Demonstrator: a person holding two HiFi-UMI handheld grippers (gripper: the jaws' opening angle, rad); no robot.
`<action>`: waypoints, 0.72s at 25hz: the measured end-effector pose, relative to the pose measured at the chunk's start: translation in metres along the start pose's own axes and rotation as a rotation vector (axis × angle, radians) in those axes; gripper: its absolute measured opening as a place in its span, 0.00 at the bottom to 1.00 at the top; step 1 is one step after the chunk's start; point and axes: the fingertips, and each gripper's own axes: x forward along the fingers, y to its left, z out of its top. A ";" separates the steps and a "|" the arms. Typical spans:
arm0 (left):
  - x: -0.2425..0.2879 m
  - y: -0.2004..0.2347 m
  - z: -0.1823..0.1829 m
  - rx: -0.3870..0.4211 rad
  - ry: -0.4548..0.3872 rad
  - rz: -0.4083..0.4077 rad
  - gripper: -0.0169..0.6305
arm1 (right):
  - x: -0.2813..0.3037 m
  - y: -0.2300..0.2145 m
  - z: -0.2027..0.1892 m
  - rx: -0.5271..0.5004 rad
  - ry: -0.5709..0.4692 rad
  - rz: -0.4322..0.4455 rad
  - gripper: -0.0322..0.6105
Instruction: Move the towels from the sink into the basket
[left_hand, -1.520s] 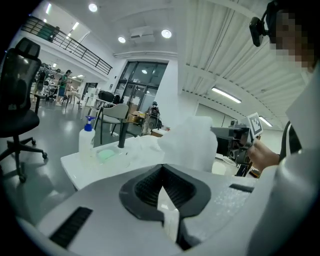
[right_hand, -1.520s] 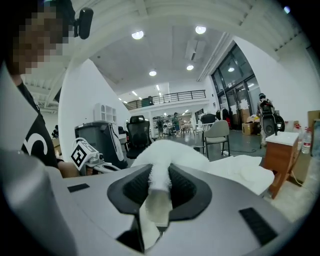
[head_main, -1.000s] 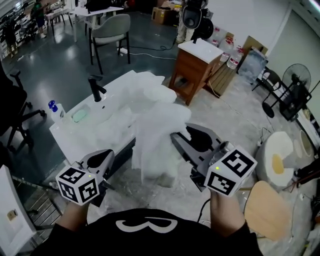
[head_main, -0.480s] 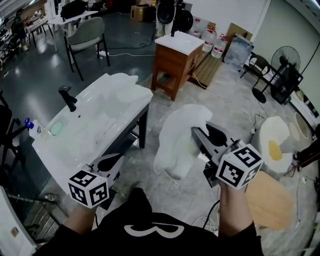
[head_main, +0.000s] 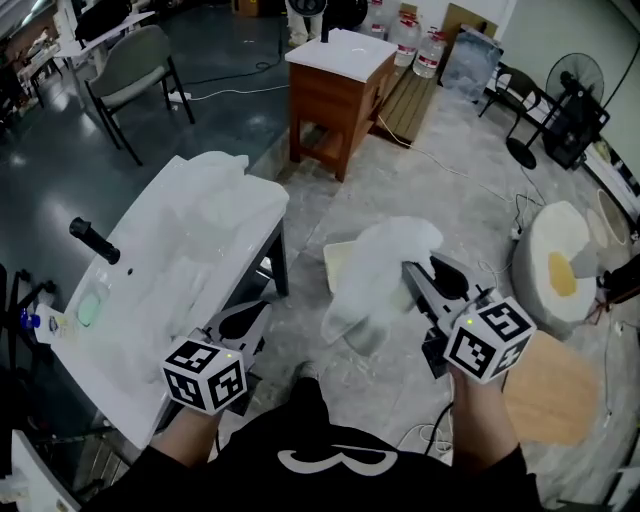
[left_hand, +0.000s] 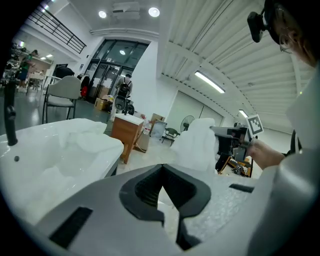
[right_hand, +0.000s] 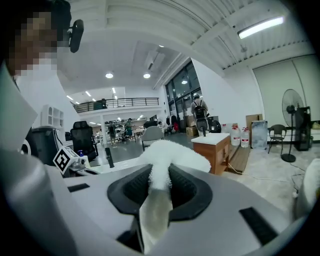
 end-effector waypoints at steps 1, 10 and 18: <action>0.014 0.009 0.004 -0.001 0.009 -0.002 0.04 | 0.012 -0.012 -0.003 0.004 0.006 -0.011 0.19; 0.111 0.076 0.026 -0.067 0.081 -0.022 0.04 | 0.110 -0.119 -0.045 0.055 0.117 -0.085 0.20; 0.176 0.104 0.042 -0.087 0.138 -0.010 0.04 | 0.187 -0.202 -0.101 0.053 0.233 -0.100 0.20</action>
